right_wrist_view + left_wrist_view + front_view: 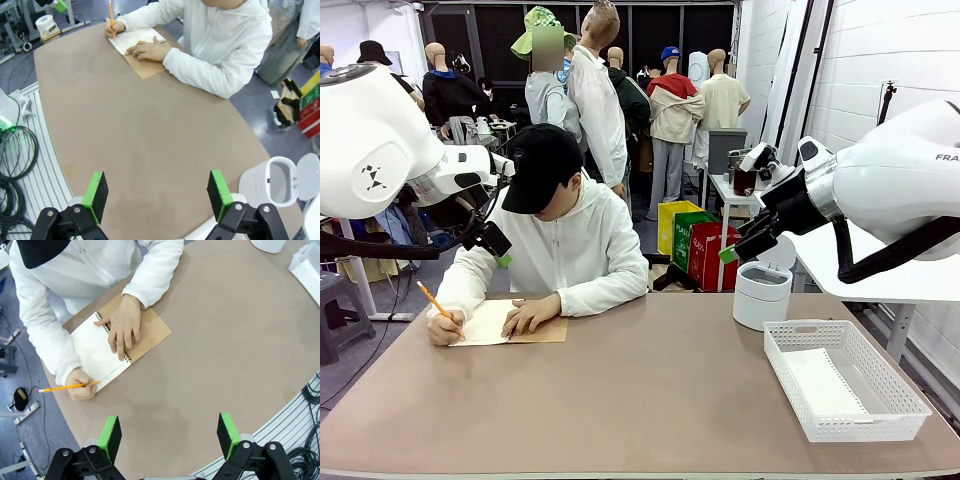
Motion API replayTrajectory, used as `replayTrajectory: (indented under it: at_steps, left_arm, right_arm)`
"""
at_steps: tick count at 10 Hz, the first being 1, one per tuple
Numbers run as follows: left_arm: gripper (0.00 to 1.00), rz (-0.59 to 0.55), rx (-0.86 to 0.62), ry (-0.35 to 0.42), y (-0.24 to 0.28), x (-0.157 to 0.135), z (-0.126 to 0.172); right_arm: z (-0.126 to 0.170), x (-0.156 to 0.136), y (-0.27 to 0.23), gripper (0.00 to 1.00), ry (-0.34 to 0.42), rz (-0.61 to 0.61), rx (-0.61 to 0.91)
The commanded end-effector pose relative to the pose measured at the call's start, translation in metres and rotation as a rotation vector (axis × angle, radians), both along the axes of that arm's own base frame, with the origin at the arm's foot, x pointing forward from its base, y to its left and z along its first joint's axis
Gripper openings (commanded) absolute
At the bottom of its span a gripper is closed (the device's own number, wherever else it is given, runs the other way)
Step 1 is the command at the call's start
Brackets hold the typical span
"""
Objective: Sort the paper based on its condition.
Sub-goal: If a person hands you a paper, place it in the Organizing basket , and if it's crumpled, put it in the Trash can.
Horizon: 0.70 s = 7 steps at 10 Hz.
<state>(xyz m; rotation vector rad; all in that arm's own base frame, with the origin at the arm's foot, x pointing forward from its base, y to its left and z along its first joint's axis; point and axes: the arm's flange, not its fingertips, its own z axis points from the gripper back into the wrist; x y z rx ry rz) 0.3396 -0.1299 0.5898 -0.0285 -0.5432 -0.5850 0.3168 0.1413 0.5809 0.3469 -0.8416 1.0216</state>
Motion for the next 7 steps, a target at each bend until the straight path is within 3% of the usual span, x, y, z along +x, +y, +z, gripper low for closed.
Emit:
replayTrajectory:
  at_steps: [1,7]
  left_arm:
    - [1.00,-0.003,-0.001,-0.002,0.0014,0.0002,0.0004]
    - [1.00,-0.003,-0.001,-0.002,0.0014,0.0002,0.0004]
  right_arm:
    - [-0.0002,0.0001,-0.0003,1.00,-0.001,-0.004,-0.003]
    - [-0.0002,0.0001,-0.0003,1.00,-0.001,-0.004,-0.003]
